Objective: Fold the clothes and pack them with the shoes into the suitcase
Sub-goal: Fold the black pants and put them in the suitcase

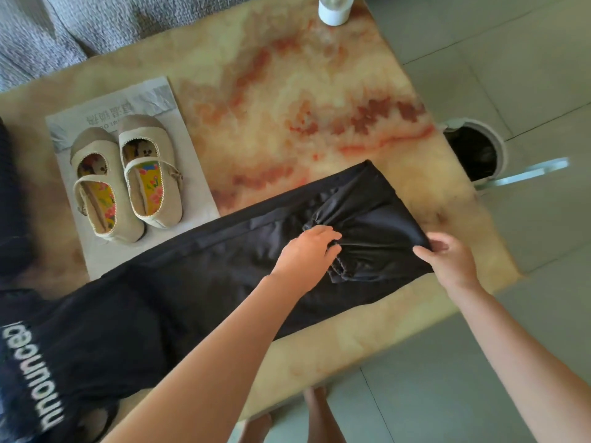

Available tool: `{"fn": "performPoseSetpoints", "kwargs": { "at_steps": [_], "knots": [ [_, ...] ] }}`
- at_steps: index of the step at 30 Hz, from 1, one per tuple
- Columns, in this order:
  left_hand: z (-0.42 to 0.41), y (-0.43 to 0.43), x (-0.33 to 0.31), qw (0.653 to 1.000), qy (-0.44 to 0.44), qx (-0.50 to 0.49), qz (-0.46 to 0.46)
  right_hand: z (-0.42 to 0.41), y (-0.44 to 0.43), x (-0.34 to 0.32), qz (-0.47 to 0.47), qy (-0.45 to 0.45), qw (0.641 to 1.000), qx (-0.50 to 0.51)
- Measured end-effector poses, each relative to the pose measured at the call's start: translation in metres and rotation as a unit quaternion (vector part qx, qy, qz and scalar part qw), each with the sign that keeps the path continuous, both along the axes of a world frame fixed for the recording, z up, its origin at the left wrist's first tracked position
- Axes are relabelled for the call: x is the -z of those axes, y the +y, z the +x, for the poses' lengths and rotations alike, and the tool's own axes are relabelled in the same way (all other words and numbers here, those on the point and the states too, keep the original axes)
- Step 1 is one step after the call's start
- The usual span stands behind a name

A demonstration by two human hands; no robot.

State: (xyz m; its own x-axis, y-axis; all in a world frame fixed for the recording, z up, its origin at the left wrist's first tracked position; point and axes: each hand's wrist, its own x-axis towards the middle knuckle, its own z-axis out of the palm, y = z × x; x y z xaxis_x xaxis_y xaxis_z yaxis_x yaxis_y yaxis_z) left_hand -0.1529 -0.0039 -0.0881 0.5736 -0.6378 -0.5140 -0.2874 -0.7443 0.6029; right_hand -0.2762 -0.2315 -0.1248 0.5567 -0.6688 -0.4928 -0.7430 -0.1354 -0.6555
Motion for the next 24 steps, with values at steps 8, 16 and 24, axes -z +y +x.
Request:
{"fn": "performPoseSetpoints", "kwargs": {
  "at_steps": [8,16,24],
  "knots": [
    [0.039,-0.063,-0.005,0.985,-0.065,-0.157,-0.004,-0.028,0.008,0.010,-0.024,0.017,0.996,0.088],
    [0.052,-0.102,-0.003,0.975,0.023,-0.215,0.040,-0.030,0.009,0.022,0.004,-0.017,0.989,0.147],
    [0.066,-0.092,-0.005,0.916,-0.003,-0.401,-0.008,-0.044,-0.003,0.030,-0.007,-0.017,0.990,0.138]
  ]
}}
